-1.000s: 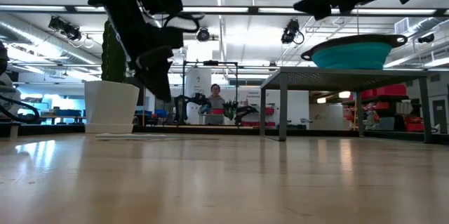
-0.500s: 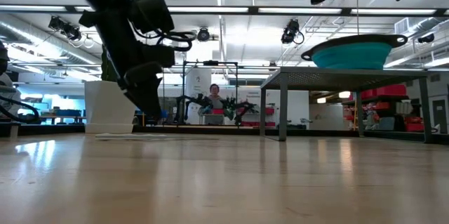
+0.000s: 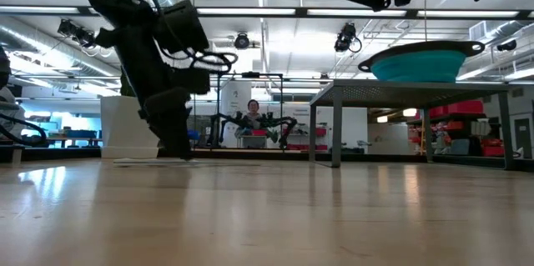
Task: Pick & Place Fruit
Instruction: Put the knife to the left of the blue strainer bowl on the shelf
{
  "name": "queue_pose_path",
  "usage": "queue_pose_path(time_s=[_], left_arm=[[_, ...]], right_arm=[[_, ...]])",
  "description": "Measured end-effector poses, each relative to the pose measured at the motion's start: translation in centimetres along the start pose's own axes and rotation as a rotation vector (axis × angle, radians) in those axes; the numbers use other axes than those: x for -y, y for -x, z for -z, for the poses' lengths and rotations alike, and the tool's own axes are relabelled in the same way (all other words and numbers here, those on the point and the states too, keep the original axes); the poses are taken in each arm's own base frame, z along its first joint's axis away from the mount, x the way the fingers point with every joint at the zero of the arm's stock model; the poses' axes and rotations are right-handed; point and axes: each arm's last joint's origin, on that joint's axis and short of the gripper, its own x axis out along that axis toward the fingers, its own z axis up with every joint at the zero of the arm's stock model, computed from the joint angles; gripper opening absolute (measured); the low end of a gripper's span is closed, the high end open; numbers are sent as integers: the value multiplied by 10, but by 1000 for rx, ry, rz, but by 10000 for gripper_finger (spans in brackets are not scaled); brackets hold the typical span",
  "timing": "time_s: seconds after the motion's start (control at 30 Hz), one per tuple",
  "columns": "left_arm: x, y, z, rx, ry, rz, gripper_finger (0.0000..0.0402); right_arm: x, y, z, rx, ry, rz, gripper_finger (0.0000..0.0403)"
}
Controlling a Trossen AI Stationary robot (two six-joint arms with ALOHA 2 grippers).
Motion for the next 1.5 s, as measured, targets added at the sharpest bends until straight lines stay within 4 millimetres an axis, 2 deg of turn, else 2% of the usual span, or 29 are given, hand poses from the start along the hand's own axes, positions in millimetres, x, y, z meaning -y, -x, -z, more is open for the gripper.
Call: queue_pose_path(time_s=[0.2,0.87,1.13,1.5], left_arm=[[2,-17,1,-29,-22,-17,309],[-6,-10,-2,23,-5,-144,306],[-9,-14,-1,8,69,-118,255],[-8,-16,-2,16,28,-105,182]], right_arm=[[0,0,0,-2,0,-1,204],[0,0,1,-6,-1,-3,204],[-1,0,2,-21,-4,-8,204],[-1,0,3,-28,-5,-9,204]])
